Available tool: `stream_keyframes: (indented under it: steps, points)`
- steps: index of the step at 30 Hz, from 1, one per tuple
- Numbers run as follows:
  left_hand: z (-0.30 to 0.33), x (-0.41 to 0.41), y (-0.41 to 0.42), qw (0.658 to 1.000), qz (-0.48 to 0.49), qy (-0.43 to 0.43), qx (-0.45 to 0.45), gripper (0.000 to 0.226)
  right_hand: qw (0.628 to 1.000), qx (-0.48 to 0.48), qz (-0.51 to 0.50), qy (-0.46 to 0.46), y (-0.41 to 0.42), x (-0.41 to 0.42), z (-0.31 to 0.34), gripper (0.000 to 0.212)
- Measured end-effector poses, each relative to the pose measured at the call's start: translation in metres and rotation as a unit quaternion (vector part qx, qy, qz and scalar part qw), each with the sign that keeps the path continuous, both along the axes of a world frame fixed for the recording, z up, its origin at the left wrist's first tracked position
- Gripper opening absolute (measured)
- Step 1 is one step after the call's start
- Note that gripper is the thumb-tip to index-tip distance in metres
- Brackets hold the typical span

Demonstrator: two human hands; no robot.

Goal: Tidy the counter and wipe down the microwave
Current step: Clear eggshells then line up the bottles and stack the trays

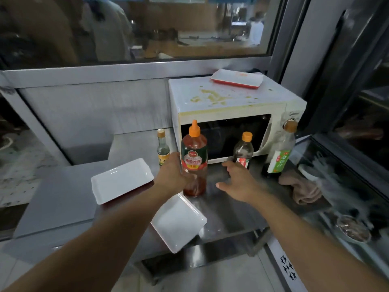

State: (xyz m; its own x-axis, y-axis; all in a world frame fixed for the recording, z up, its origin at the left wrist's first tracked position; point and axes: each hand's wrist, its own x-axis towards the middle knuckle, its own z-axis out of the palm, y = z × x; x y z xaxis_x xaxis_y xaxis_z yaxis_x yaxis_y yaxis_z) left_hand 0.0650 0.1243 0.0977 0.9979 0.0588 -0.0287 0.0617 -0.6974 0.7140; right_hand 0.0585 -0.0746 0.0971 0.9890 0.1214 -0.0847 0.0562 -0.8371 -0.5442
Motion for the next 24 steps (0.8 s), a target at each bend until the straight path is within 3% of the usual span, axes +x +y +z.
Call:
stream_keyframes:
  steps: [9,15,24]
  points:
    - [-0.029,0.036,-0.021,0.987,0.060,-0.018,-0.145,0.086,0.999,0.047,-0.012,-0.016,-0.018,0.047,-0.037,0.069]
    - [-0.041,0.047,-0.034,0.979,0.105,-0.026,-0.172,0.093,0.998,0.056,-0.037,-0.006,-0.034,0.055,-0.051,0.066]
    - [-0.047,0.053,-0.044,0.977,0.120,-0.047,-0.172,0.079,0.998,0.034,-0.042,-0.021,-0.055,0.051,-0.045,0.059]
